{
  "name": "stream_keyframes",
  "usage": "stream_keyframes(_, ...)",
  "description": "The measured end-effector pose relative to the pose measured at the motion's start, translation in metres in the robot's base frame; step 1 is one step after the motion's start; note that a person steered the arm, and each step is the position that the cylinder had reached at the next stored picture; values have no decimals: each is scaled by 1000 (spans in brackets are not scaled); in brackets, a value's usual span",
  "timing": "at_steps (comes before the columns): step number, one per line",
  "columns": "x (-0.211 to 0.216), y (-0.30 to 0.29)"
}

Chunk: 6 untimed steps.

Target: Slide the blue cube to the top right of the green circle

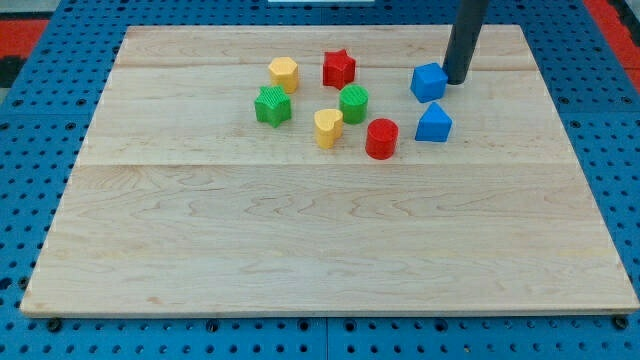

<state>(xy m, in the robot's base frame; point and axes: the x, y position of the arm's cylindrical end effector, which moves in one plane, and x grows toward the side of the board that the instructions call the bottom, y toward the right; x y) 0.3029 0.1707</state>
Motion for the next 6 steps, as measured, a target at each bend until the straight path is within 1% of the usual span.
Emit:
stream_keyframes(2, -13, 0)
stream_keyframes(6, -14, 0)
